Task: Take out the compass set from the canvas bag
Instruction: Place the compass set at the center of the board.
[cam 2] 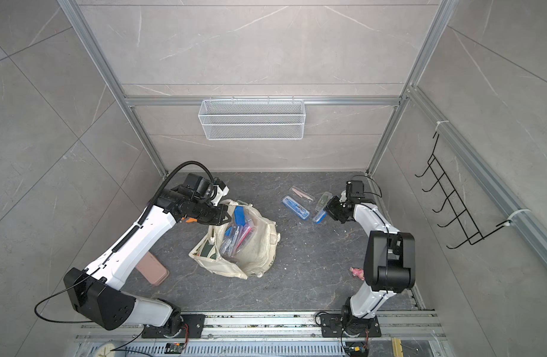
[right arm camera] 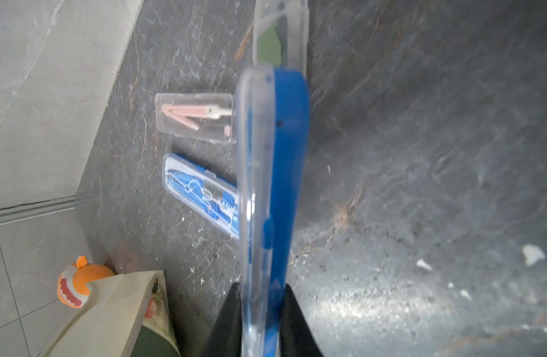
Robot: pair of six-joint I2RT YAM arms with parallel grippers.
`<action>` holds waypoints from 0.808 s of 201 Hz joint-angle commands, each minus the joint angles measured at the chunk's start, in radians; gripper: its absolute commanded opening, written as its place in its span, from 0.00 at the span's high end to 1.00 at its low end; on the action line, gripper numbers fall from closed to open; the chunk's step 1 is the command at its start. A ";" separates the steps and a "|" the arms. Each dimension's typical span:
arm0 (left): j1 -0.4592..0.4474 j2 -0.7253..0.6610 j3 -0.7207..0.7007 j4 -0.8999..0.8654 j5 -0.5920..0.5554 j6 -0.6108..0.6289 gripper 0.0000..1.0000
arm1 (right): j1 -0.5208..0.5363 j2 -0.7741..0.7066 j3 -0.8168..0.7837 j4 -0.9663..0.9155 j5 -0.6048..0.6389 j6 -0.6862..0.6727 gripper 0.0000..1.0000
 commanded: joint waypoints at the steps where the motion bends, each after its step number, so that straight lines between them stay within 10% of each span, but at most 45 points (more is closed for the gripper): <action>1: -0.002 -0.013 0.053 0.028 0.070 0.032 1.00 | -0.032 0.070 0.092 -0.075 -0.032 -0.118 0.91; 122: -0.002 -0.005 0.059 0.010 0.069 0.037 1.00 | -0.099 0.437 0.505 -0.283 -0.027 -0.263 0.88; 162: -0.001 0.000 0.066 0.006 0.068 0.034 1.00 | -0.107 0.433 0.525 -0.304 0.023 -0.240 0.63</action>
